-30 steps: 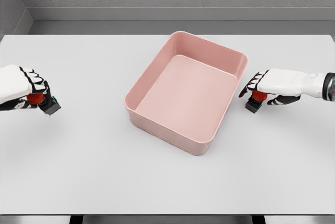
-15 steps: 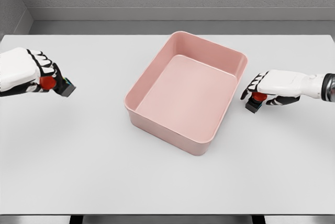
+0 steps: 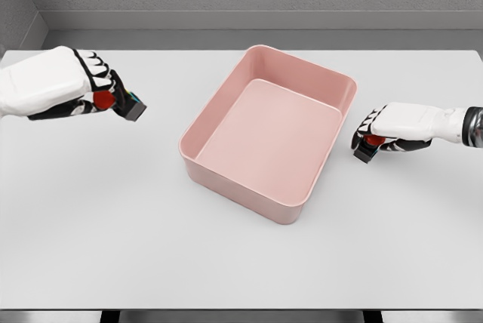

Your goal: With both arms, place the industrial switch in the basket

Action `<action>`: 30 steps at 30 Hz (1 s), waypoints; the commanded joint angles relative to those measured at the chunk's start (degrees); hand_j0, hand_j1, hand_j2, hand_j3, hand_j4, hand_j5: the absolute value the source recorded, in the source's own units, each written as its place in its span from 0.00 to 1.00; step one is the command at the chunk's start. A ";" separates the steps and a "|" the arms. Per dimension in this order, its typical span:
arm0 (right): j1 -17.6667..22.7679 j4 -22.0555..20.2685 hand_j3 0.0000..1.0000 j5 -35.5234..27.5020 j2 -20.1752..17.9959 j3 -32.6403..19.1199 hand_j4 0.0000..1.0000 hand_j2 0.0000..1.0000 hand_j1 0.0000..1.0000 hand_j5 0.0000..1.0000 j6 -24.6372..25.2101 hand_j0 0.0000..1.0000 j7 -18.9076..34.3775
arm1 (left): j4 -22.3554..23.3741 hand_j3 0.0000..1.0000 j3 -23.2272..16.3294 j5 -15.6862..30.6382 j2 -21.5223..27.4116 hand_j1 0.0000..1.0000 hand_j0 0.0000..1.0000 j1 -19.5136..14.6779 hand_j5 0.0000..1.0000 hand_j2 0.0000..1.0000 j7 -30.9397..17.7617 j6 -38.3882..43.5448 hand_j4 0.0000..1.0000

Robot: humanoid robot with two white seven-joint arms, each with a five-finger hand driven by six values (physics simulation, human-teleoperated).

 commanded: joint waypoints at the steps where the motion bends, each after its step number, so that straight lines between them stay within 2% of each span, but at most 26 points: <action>1: 0.09 0.47 0.58 -0.13 -0.01 -0.02 0.58 0.58 0.58 0.58 0.05 0.58 0.23 | 0.00 0.42 -0.25 0.41 -1.14 0.42 0.42 0.00 0.42 0.42 -0.32 0.06 0.42; 4: 0.00 0.91 0.55 -0.13 -0.01 -0.02 0.55 0.55 0.55 0.55 0.05 0.55 0.23 | 0.00 0.42 -0.52 0.32 -3.16 0.42 0.42 -0.79 0.42 0.42 -0.85 0.06 0.42; 7: -0.09 1.18 0.53 -0.13 -0.01 -0.20 0.53 0.53 0.53 0.53 0.05 0.53 0.49 | 0.00 0.42 -3.77 0.32 -4.21 0.42 0.42 -4.31 0.42 0.42 -0.94 0.06 0.42; 11: -0.35 2.59 0.53 -0.13 -0.19 -0.55 0.53 0.53 0.53 0.53 0.05 0.53 0.58 | 0.00 0.42 -3.94 0.23 -6.06 0.42 0.42 -5.36 0.42 0.42 -1.64 0.06 0.42; 14: -0.62 2.67 0.53 -0.30 -0.37 -0.90 0.53 0.53 0.53 0.53 0.05 0.53 0.58 | 0.09 0.42 -6.23 -0.64 -7.82 0.42 0.42 -7.74 0.42 0.42 -2.08 0.06 0.42; 19: -1.32 2.76 0.52 -0.56 -0.98 -1.78 0.52 0.52 0.52 0.52 0.05 0.52 0.49 | 0.09 0.42 -6.32 -1.00 -10.98 0.42 0.42 -8.88 0.42 0.42 -4.10 0.06 0.42; 22: -2.20 2.76 0.52 -0.56 -1.07 -1.78 0.52 0.52 0.52 0.52 0.05 0.52 0.49 | 0.09 0.42 -9.22 -1.61 -12.47 0.42 0.42 -10.99 0.42 0.42 -4.19 0.06 0.42; 30: -3.69 2.50 0.51 -0.74 -1.60 -1.87 0.51 0.51 0.51 0.51 0.05 0.51 0.41 | 0.26 0.43 -9.31 -2.40 -17.04 0.43 0.43 -12.39 0.43 0.43 -8.14 0.06 0.43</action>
